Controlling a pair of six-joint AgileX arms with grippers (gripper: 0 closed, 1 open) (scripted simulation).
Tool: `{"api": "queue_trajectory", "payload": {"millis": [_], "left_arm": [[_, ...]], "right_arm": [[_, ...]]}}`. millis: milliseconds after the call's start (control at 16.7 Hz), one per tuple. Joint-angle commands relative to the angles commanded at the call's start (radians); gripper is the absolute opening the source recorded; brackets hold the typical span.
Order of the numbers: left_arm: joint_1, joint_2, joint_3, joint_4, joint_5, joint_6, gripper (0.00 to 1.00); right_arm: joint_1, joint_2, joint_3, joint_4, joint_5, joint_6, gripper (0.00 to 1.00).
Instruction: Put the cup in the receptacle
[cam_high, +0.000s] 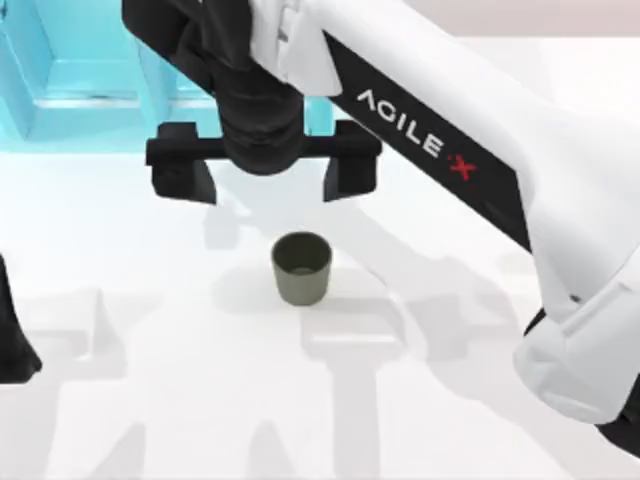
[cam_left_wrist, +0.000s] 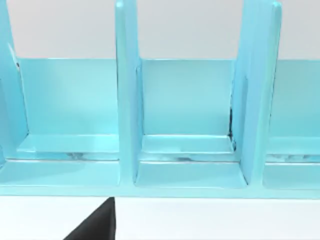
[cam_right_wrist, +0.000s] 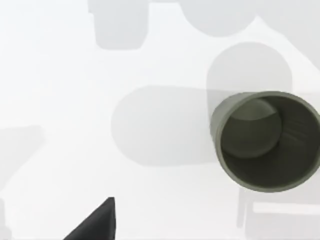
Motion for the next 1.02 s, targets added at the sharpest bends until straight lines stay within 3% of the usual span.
{"api": "queue_trajectory", "payload": {"millis": [720,1020], "left_arm": [[0.000,0.000,0.000,0.000,0.000,0.000,1.00],[0.000,0.000,0.000,0.000,0.000,0.000,1.00]], "right_arm": [[-0.006,0.084,0.078,-0.057,-0.032,0.044,1.00],[-0.015,0.053,-0.091,0.092,-0.035,0.033,1.00]]}}
